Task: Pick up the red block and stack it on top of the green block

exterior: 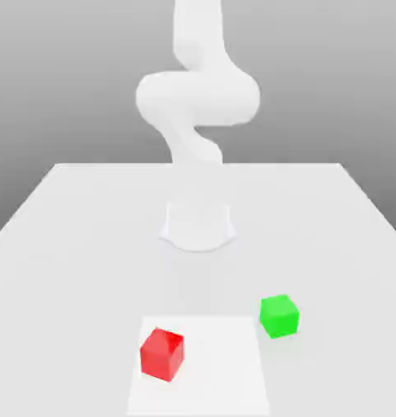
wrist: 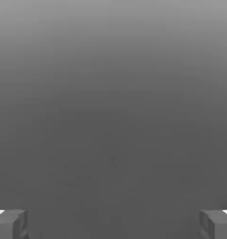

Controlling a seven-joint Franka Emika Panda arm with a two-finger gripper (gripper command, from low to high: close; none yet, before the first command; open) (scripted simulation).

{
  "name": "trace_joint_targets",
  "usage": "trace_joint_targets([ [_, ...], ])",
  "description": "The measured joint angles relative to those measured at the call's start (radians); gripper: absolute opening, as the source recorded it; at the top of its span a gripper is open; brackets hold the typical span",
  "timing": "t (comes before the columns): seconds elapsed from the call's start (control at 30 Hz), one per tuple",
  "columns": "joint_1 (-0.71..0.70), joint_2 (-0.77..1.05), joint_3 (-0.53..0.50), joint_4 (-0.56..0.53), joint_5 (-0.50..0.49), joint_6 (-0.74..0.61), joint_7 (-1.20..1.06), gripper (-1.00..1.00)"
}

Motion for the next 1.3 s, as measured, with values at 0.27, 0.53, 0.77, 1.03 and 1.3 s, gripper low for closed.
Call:
trace_joint_targets([
  [0.27,-0.055,0.297,0.011,-0.126,-0.009,0.153,0.098,0.0],
  [0.53,-0.091,0.587,0.001,-0.248,-0.015,0.302,0.192,0.0],
  [0.77,-0.111,0.84,-0.006,-0.323,0.003,0.453,0.24,0.0],
  [1.03,-0.111,0.985,-0.006,-0.305,0.003,0.574,0.242,-1.0],
  [1.3,-0.115,0.839,-0.002,-0.327,0.001,0.45,0.243,-1.0],
])
